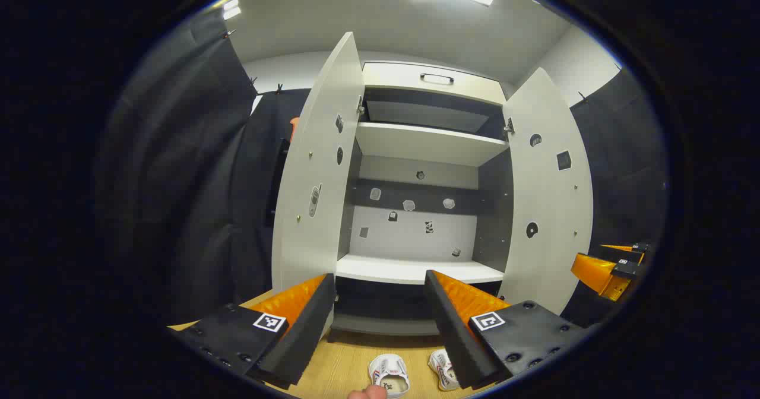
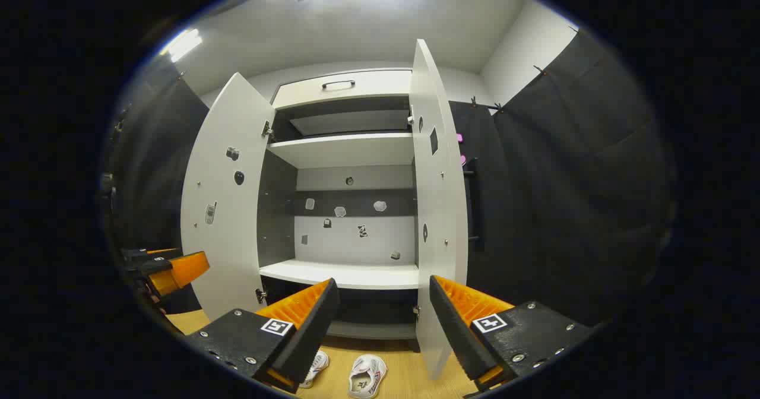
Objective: Grab one shoe with the right hand and put it into the shoe cabinet, grab the other shoe with the left hand and put it into the shoe cabinet; then close the right door with the right hand and the left door with the left hand.
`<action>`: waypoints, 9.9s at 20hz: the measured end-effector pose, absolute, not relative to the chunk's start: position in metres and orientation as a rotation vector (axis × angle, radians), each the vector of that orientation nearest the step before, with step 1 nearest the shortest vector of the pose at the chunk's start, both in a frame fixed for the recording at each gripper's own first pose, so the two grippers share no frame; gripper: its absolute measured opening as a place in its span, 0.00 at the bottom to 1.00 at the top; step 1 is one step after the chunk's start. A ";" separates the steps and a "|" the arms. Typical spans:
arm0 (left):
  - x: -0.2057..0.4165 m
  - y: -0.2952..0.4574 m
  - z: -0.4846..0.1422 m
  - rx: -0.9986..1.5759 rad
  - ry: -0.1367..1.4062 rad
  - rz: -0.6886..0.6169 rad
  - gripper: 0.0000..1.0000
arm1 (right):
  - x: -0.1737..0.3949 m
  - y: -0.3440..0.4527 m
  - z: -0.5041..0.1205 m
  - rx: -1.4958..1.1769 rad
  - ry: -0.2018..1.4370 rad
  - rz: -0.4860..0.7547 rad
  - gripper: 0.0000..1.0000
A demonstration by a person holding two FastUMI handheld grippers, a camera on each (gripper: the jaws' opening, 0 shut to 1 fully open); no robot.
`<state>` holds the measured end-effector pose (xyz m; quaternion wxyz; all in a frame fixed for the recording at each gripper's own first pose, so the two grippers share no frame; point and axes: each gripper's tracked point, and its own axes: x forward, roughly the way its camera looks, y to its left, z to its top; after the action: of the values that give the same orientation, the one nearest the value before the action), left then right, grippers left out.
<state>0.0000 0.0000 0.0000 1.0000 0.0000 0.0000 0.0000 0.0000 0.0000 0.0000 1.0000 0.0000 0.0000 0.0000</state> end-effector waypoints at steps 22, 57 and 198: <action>0.002 -0.002 0.003 0.041 -0.019 -0.001 0.98 | 0.019 0.014 -0.007 -0.004 0.011 0.024 0.94; 0.011 0.027 -0.010 0.056 0.024 0.084 0.98 | 0.092 0.014 -0.467 -0.182 0.845 0.087 0.43; 0.338 -0.019 -0.089 0.080 0.422 0.085 0.09 | -0.004 -0.046 -0.081 -0.120 0.066 -0.029 0.94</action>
<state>0.3376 -0.0188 -0.0888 0.9762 0.0395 0.2092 0.0421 -0.0039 -0.0456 -0.0814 0.9976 -0.0598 0.0332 -0.0145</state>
